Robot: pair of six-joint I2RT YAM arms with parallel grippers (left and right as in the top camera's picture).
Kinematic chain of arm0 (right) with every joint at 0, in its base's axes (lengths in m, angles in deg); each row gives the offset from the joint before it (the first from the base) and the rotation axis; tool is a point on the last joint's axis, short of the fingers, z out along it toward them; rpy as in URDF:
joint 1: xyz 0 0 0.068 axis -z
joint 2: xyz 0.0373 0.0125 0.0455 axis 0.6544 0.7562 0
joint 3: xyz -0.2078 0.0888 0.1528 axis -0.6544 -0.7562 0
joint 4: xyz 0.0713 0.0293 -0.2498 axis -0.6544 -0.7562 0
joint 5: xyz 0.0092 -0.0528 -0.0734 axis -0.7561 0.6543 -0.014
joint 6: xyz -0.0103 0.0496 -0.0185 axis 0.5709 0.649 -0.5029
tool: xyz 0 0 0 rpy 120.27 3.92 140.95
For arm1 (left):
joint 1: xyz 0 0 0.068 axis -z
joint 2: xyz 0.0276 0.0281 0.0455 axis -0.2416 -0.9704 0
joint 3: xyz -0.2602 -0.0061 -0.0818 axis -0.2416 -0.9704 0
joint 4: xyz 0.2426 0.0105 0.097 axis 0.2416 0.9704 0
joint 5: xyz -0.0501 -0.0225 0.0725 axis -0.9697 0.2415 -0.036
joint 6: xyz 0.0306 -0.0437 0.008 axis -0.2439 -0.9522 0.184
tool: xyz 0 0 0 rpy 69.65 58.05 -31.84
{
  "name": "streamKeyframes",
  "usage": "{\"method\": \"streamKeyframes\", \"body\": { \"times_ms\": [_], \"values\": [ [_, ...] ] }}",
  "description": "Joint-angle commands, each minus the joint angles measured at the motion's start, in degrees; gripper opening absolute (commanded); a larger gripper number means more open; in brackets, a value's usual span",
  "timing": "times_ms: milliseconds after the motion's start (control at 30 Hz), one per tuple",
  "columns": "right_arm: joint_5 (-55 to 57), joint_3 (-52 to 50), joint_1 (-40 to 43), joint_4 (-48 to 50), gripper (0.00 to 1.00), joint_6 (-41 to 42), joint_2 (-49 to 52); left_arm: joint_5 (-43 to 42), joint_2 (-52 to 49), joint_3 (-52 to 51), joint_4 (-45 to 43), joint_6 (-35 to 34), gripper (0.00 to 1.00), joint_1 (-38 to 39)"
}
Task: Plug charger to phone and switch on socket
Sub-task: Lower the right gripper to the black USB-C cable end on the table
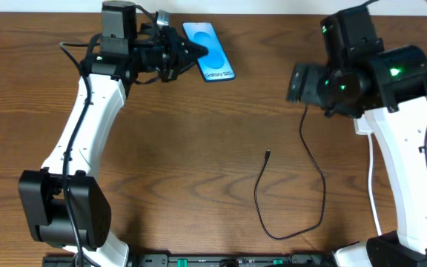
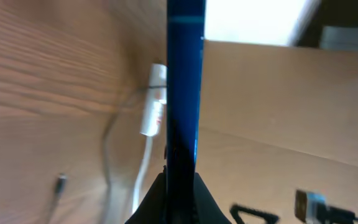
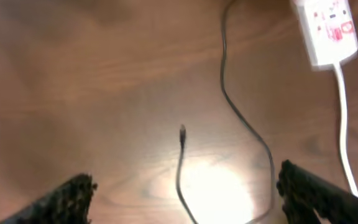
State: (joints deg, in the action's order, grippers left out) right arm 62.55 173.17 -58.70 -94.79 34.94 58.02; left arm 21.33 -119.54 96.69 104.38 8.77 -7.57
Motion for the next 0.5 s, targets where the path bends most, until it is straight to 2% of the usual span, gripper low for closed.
{"method": "streamKeyframes", "body": {
  "times_ms": [0, 100, 300, 400, 467],
  "values": [
    [-1.8, -5.0, -1.1, 0.5, 0.93, -4.0, 1.5, 9.1, 1.6, 0.8, 5.7, 7.4, 0.07, -1.3],
    [-1.8, -14.6, -3.4, 5.6, 0.92, -3.5, 1.5, 14.7, 1.6, 0.8, 11.1, 11.9, 0.07, -1.3],
    [-3.7, -31.5, -3.9, 17.3, 0.94, -2.7, 1.5, 15.3, 1.6, 0.8, 11.8, 17.5, 0.07, -1.3],
    [-6.1, -37.0, -3.9, 22.4, 0.92, -2.6, 1.5, 15.0, 1.6, 0.8, 11.9, 19.0, 0.07, -1.2],
    [-7.5, -41.0, -3.9, 26.4, 0.91, 0.2, 1.5, 14.8, 1.6, 0.8, 12.0, 19.8, 0.07, -1.2]
  ]
}}
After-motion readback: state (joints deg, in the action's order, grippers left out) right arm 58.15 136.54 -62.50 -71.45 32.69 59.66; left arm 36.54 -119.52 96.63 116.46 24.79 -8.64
